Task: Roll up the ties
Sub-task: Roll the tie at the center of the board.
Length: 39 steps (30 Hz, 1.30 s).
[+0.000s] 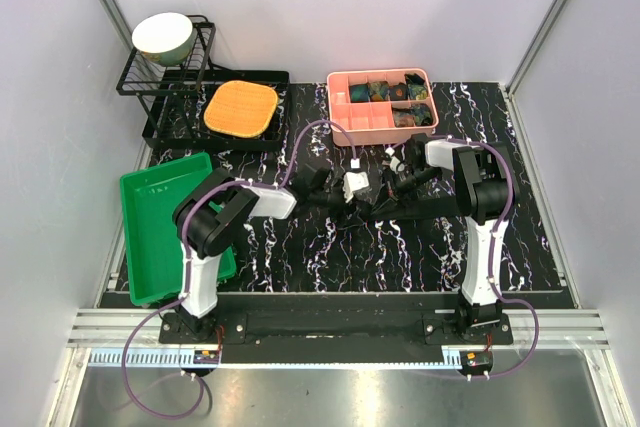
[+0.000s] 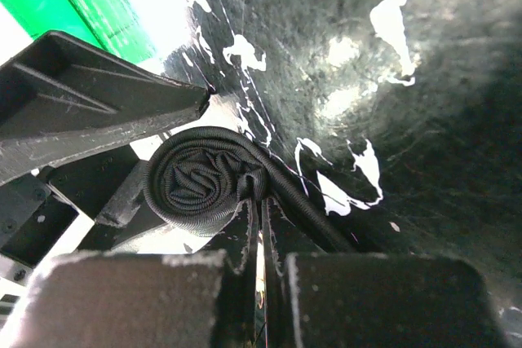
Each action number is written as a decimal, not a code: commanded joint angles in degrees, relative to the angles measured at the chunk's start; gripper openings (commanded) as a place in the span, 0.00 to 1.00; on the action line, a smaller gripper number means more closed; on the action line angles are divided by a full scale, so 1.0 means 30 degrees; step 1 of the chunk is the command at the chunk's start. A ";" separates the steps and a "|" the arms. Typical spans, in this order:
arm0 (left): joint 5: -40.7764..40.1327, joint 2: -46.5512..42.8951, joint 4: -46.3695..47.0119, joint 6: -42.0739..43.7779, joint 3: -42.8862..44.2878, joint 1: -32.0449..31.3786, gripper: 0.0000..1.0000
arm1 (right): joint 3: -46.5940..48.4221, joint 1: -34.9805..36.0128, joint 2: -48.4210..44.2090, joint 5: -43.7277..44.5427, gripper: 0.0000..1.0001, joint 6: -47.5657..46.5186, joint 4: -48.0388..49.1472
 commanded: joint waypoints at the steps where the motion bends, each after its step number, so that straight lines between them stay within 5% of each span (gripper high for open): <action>1: 0.1653 0.1222 0.1609 -0.1556 -0.1182 0.0167 0.70 | -0.0380 0.0001 0.1433 0.5210 0.00 -0.0704 0.0366; 12: 0.1893 0.1868 0.2031 0.0257 -0.0568 -0.0506 0.61 | 0.0353 0.0001 0.2283 0.5328 0.00 -0.1172 -0.0484; 17: -0.0331 0.1811 -0.2124 0.1136 0.0370 -0.0770 0.23 | 0.0734 -0.0028 0.2109 0.3694 0.00 -0.1611 -0.1040; 25: -0.3408 0.1018 -0.7574 0.2338 0.0751 -0.0858 0.18 | 0.0500 -0.1727 -0.1259 0.0555 0.51 -0.3134 -0.2798; 30: -0.4843 0.1573 -1.0095 0.2222 0.2273 -0.1326 0.23 | 0.0295 -0.1582 -0.2141 -0.1848 0.63 -0.2055 -0.1659; 34: -0.5782 0.1985 -1.1183 0.2163 0.3503 -0.1795 0.26 | 0.0149 -0.0587 -0.1994 -0.1997 0.63 -0.0911 -0.0429; 37: -0.6163 0.2189 -1.1740 0.2163 0.3914 -0.1942 0.28 | 0.0178 -0.0060 -0.1673 -0.1328 0.54 -0.0703 0.0043; 39: -0.6311 0.2307 -1.2120 0.2162 0.4062 -0.1971 0.28 | 0.0061 0.0030 -0.1263 -0.0944 0.39 -0.0996 0.0014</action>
